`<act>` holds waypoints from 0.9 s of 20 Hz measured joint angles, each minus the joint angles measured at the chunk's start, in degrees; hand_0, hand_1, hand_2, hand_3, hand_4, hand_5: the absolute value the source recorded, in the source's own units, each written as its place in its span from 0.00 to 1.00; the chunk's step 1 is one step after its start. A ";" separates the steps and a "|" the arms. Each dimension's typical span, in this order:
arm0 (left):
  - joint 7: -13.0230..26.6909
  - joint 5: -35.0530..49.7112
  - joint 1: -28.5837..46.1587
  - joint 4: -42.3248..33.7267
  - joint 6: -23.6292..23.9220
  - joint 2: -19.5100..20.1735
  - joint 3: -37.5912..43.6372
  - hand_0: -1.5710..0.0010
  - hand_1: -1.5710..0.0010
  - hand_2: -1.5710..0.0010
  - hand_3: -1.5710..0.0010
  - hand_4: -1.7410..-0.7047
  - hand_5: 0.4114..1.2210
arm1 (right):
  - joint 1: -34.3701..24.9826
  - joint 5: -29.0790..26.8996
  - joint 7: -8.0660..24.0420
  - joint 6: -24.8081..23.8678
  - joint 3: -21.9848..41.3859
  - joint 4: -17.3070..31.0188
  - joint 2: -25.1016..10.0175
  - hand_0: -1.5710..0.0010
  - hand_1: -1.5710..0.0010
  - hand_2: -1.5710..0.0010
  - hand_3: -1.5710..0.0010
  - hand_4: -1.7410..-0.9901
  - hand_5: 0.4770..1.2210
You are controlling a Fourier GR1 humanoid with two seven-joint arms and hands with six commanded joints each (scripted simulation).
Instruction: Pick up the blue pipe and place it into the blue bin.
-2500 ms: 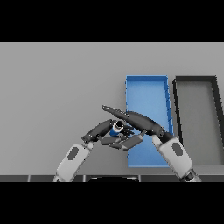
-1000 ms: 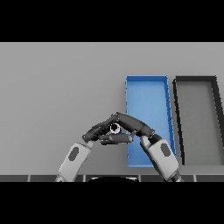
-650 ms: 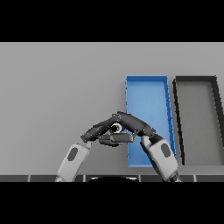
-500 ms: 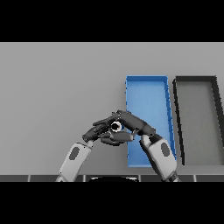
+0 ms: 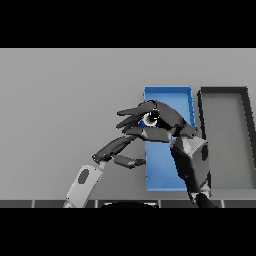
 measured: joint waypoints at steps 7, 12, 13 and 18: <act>0.23 0.22 1.41 -3.36 -0.01 1.05 -0.23 1.00 1.00 1.00 1.00 0.76 0.07 | -9.00 3.06 -1.87 -5.02 -12.33 9.13 -8.54 0.00 0.00 0.00 0.00 0.32 1.00; 0.47 0.30 0.97 -2.62 -0.01 0.95 0.14 1.00 1.00 1.00 1.00 0.77 0.07 | -4.89 8.62 -0.44 -4.82 -16.86 14.06 -11.11 0.00 0.00 0.00 0.00 0.32 1.00; 1.31 0.69 0.34 -2.74 0.17 0.42 0.36 1.00 1.00 1.00 1.00 0.77 0.07 | -3.54 10.11 -0.63 -4.19 -17.19 14.80 -11.16 0.00 0.00 0.00 0.00 0.32 1.00; -1.75 -0.25 1.11 -2.28 0.49 1.56 0.50 1.00 1.00 1.00 1.00 0.78 0.06 | 4.61 15.44 1.60 -3.58 -18.01 15.25 -10.45 0.00 0.00 0.00 0.00 0.32 1.00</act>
